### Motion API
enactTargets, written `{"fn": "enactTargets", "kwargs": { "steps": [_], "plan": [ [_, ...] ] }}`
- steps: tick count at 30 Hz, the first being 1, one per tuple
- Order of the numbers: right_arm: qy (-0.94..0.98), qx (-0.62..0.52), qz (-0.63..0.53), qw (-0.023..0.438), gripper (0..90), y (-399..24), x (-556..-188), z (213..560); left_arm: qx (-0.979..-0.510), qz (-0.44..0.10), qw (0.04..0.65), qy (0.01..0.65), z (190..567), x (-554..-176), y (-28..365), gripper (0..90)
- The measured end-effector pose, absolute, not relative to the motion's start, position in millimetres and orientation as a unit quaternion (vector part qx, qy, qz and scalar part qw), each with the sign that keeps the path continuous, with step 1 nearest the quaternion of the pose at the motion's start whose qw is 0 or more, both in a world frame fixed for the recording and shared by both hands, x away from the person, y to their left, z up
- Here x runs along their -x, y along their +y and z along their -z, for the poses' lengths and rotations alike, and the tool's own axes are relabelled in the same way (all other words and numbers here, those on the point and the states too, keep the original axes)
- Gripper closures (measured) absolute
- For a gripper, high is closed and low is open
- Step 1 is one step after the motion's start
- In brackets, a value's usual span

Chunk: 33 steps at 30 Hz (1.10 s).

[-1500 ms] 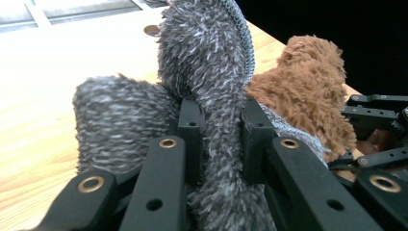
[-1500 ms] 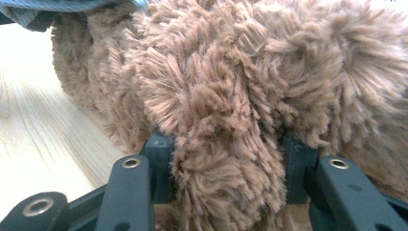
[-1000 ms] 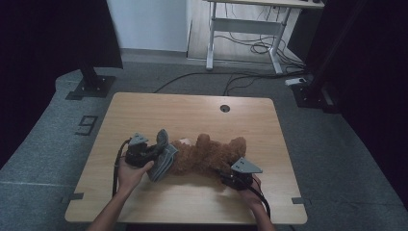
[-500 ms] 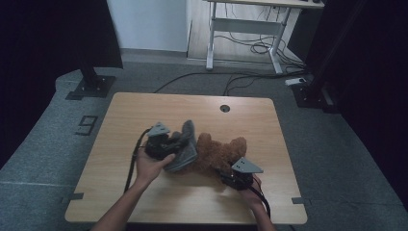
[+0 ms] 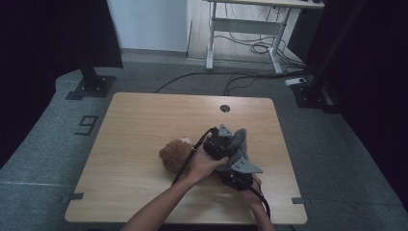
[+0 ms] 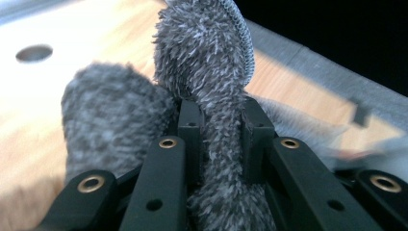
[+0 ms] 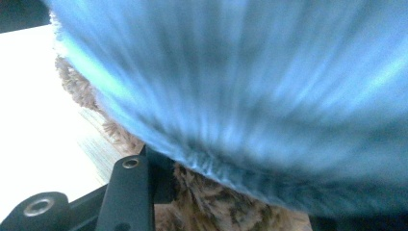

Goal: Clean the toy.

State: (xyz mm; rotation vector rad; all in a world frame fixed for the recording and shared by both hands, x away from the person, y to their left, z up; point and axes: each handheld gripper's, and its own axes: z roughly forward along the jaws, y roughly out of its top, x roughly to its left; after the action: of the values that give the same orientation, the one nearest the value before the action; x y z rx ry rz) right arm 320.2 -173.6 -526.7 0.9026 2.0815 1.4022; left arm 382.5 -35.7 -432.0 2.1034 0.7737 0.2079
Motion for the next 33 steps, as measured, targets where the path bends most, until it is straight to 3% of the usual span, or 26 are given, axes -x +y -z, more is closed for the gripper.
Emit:
{"fn": "enactTargets", "kwargs": {
  "steps": [3, 12, 17, 33],
  "plan": [
    [0.762, -0.328, -0.508, 0.231, 52.2, -172, -321, 529, -0.827, -0.058, 0.45, 0.331, 438, -388, -19, 75.1],
    [0.757, -0.34, -0.509, 0.228, 52.7, -172, -321, 528, -0.815, -0.119, 0.448, 0.349, 437, -376, 37, 75.0],
    [0.749, -0.348, -0.52, 0.216, 53.1, -174, -323, 530, -0.8, -0.114, 0.46, 0.368, 446, -372, 80, 75.1],
    [0.751, -0.349, -0.519, 0.211, 52.9, -174, -323, 530, -0.768, -0.148, 0.485, 0.391, 441, -355, 141, 74.5]
  ]
}}
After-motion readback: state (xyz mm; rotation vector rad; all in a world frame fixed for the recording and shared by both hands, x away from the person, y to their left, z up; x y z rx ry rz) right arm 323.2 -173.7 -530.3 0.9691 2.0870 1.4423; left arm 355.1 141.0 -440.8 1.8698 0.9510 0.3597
